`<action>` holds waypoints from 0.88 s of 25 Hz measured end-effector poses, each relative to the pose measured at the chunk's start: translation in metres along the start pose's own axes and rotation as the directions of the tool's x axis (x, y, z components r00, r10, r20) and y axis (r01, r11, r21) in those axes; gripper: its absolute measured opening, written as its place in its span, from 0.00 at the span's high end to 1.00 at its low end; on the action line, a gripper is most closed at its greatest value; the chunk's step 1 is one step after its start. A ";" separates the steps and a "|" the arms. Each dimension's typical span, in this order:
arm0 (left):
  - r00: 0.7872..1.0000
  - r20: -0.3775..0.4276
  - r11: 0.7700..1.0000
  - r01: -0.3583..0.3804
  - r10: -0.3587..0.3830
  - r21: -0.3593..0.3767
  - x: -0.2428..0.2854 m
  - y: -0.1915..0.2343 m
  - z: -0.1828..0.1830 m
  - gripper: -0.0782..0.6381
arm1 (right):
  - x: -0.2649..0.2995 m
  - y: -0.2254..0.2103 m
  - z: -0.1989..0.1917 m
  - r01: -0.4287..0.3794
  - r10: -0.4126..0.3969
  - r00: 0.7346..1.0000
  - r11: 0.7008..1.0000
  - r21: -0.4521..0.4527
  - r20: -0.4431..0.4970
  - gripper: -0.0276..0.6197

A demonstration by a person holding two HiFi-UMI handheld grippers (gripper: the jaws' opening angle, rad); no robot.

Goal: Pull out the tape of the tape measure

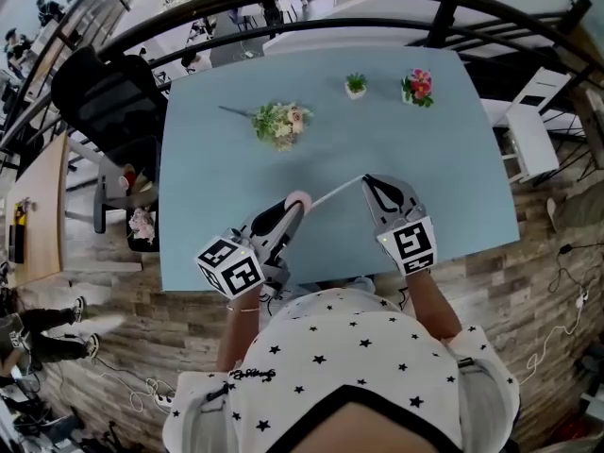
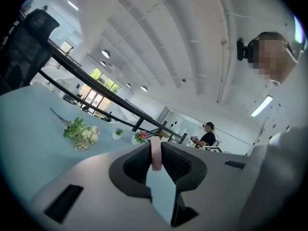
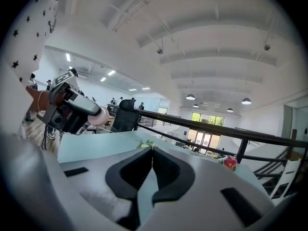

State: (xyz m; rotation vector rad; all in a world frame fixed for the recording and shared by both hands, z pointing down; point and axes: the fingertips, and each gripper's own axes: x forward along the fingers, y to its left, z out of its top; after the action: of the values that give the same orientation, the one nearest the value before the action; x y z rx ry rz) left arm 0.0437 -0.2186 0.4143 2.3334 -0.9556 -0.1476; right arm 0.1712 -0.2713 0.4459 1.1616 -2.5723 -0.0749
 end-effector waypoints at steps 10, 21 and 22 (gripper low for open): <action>1.000 0.016 0.999 -0.023 0.022 0.048 -0.006 0.005 0.007 0.77 | -0.008 -0.028 -0.005 0.082 -0.082 0.997 0.997 -0.008 -0.013 0.95; 0.998 0.027 0.989 -0.056 0.053 0.134 -0.013 0.012 0.011 0.77 | -0.023 -0.056 -0.009 0.179 -0.179 0.984 0.984 -0.018 -0.023 0.95; 0.998 0.030 0.989 -0.057 0.053 0.134 -0.014 0.013 0.012 0.77 | -0.024 -0.058 -0.009 0.185 -0.185 0.982 0.983 -0.017 -0.024 0.95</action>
State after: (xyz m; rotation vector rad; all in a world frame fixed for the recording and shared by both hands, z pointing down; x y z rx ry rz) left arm 0.0222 -0.2221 0.4104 2.4306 -1.0721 -0.0942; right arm 0.2310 -0.2913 0.4377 1.3845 -2.4313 -0.1207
